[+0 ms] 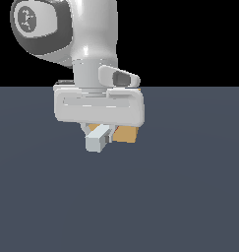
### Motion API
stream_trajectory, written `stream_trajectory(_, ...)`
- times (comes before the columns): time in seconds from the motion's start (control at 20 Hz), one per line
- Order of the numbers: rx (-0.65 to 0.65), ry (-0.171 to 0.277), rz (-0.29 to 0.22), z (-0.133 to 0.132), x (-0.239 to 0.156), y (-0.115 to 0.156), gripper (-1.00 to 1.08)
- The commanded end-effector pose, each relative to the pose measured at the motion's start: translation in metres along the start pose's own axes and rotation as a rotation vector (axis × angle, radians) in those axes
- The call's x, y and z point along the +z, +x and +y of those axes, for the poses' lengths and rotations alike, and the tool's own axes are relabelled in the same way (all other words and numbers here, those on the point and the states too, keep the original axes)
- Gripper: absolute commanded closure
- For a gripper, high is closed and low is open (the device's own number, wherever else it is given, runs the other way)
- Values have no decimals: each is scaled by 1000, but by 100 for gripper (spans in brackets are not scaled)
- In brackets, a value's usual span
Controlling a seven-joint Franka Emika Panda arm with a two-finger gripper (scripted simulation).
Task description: Insert the peg into the horizontal hole in a box.
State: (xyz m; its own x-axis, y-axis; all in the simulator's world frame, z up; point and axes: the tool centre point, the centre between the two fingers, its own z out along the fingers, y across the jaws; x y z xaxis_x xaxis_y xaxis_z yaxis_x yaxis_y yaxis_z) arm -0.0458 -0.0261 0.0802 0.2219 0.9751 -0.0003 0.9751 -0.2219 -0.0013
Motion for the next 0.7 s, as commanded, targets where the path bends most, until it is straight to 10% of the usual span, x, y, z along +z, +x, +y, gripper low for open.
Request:
stream_trajectory(0.0, -2, -1, 0, 0, -2, 3, 108)
stream_trajectory(0.65, -3, 2, 0, -2, 0, 13, 108)
